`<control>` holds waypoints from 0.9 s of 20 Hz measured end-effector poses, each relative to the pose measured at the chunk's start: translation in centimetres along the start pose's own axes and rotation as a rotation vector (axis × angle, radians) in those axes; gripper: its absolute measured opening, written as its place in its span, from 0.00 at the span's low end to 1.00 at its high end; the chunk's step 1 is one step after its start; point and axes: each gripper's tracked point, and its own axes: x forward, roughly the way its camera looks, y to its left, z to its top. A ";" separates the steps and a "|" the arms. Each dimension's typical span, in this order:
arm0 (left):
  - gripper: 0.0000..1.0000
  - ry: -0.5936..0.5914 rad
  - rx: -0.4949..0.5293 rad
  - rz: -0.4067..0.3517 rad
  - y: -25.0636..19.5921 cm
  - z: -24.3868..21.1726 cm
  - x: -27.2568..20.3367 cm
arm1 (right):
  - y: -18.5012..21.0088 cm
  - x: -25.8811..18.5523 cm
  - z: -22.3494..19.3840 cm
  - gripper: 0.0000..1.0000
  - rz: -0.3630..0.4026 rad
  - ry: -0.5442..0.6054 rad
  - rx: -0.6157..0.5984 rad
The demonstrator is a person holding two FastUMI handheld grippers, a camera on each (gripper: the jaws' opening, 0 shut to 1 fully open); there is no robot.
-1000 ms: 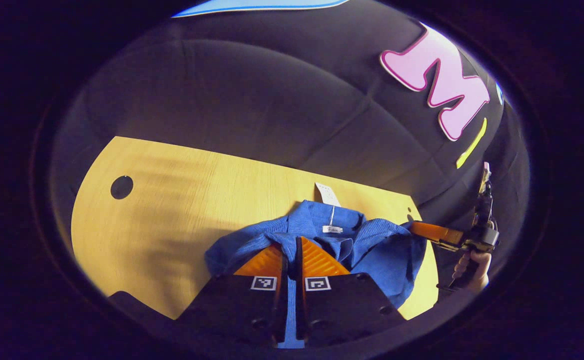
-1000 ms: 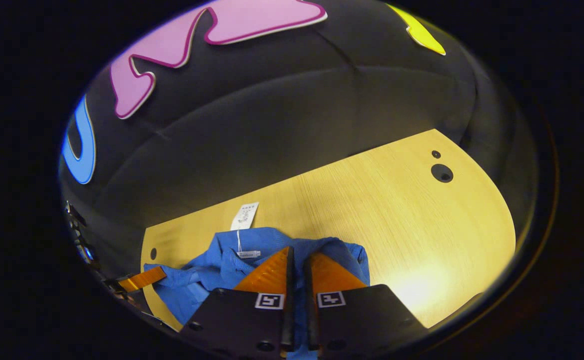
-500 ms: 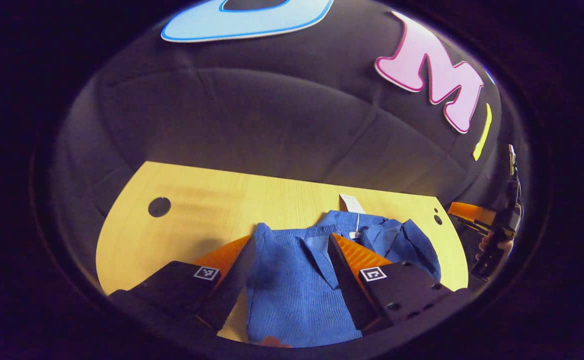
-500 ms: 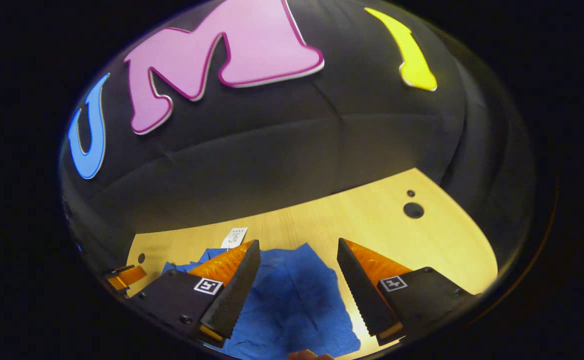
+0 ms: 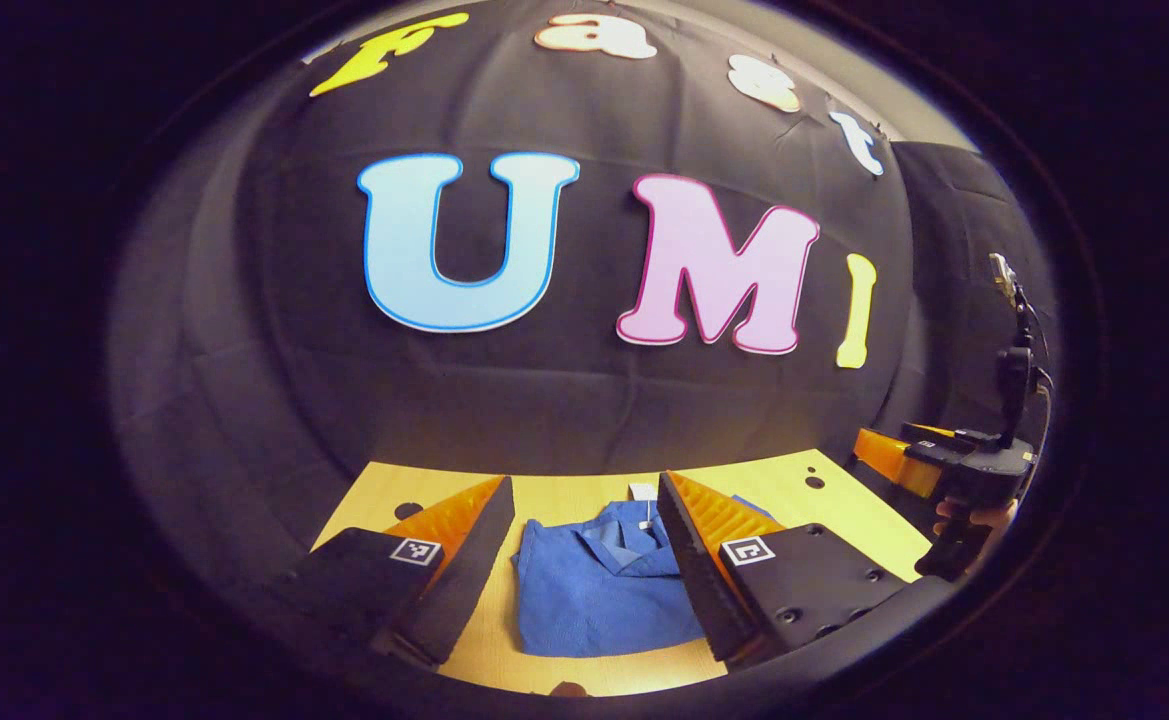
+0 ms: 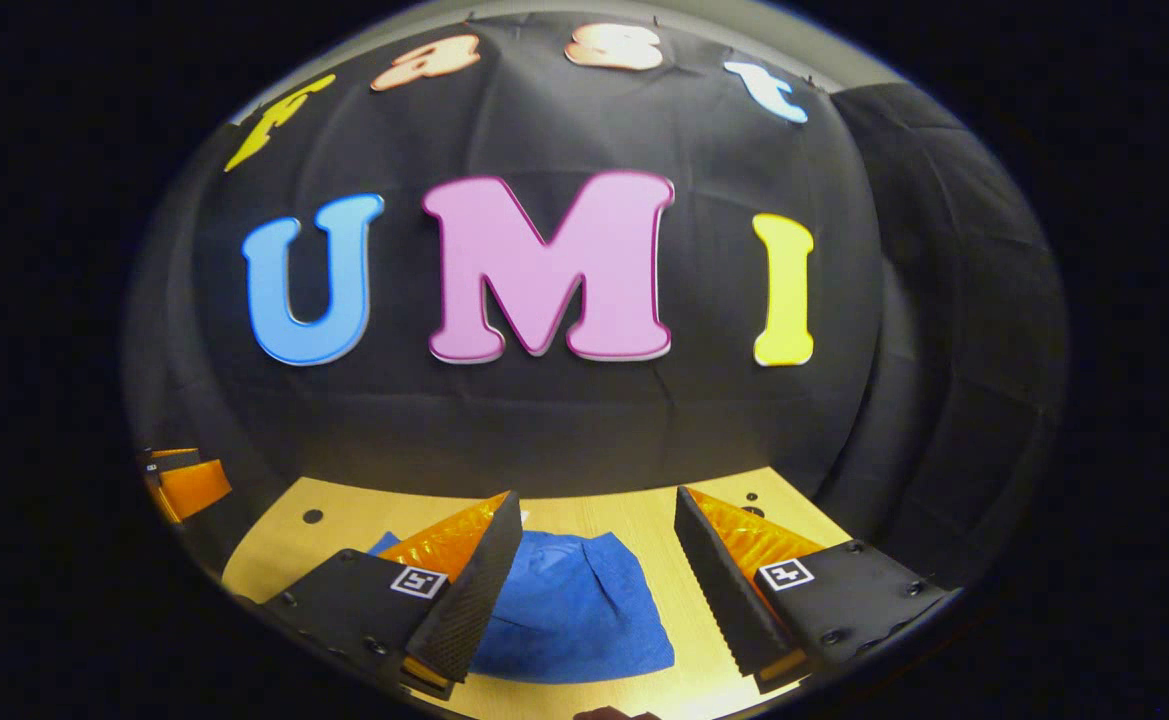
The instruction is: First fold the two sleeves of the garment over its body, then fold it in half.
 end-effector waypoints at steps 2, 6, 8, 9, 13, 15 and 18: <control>0.84 -0.047 -0.016 0.014 -0.8 0.8 -4.2 | 1.5 -3.9 1.9 0.96 0.018 -0.051 0.004; 0.82 -0.128 -0.033 0.080 -0.6 0.6 -11.6 | 5.3 -11.2 2.1 0.96 0.099 -0.100 -0.066; 0.84 -0.146 0.001 0.095 -0.4 -0.9 -14.7 | 6.8 -14.6 1.8 0.96 0.127 -0.145 -0.112; 0.82 -0.146 0.006 0.098 -0.6 -1.8 -15.7 | 7.7 -16.2 1.7 0.85 0.141 -0.170 -0.123; 0.82 -0.129 -0.038 0.101 -0.2 -4.0 -17.5 | 9.6 -20.3 1.6 0.99 0.167 -0.223 -0.148; 0.82 -0.124 -0.035 0.118 0.6 -4.5 -17.8 | 9.8 -20.8 1.2 0.99 0.159 -0.217 -0.132; 0.84 -0.131 -0.025 0.150 1.6 -4.3 -18.4 | 9.7 -21.2 0.9 0.99 0.127 -0.197 -0.104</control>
